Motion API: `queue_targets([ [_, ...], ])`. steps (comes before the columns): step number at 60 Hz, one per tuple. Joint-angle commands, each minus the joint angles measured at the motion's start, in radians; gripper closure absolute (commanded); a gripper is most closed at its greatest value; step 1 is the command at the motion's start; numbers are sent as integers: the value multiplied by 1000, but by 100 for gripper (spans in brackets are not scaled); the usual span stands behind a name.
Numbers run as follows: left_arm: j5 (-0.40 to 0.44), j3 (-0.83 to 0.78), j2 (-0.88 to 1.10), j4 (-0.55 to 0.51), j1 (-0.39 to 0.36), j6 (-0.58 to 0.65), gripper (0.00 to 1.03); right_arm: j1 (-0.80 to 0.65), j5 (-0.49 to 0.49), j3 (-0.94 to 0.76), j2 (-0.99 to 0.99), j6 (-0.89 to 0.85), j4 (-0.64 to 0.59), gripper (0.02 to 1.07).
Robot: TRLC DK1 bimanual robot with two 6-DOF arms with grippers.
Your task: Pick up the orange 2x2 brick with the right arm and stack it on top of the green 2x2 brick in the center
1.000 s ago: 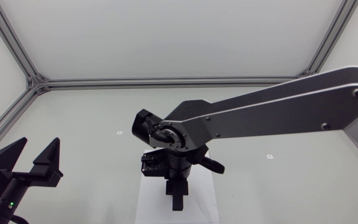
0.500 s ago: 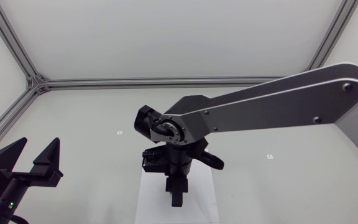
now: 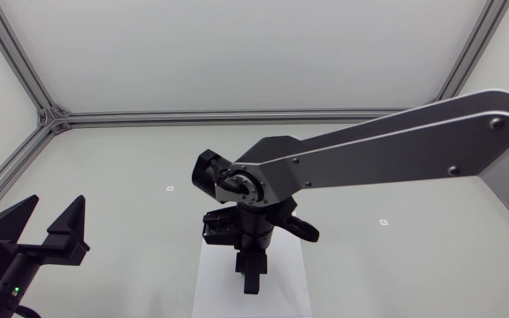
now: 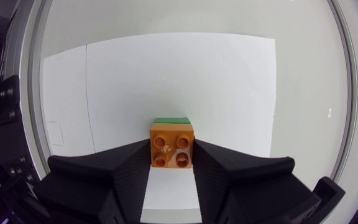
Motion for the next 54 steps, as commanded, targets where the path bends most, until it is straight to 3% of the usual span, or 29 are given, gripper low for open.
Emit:
queue_targets([
  [1,4,-41,-8,-15,2,13,4,5,31,-68,69,22,-8,75],
  [19,4,-41,-8,-15,2,13,4,-4,59,-25,138,27,-49,75],
  [54,6,-41,-8,-15,2,13,4,-27,2,-50,143,-32,-17,75],
])
